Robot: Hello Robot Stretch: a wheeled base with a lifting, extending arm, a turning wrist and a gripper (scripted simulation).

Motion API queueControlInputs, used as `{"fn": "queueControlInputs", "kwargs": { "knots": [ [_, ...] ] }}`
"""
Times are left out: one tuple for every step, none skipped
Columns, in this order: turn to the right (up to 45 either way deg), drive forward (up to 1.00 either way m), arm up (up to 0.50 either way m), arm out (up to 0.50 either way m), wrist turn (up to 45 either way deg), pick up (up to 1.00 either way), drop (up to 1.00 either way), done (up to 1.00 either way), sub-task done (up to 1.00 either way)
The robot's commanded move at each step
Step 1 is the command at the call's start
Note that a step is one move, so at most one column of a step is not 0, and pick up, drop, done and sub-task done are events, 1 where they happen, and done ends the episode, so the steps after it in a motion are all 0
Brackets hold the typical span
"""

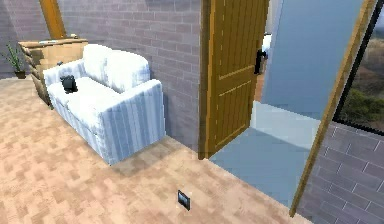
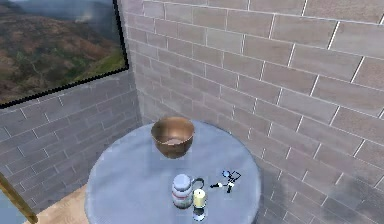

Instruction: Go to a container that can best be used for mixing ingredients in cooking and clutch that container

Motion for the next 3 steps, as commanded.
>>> {"fn": "queueControlInputs", "kwargs": {
  "knots": [
    [0.0, 0.00, 0.50, 0.00, 0.0, 0.00, 0.00, 0.00, 0.00],
    [0.0, 0.00, 0.38, 0.00, 0.0, 0.00, 0.00, 0.00, 0.00],
    [0.0, 0.00, 0.00, 0.30, 0.0, 0.00, 0.00, 0.00, 0.00]
  ]
}}
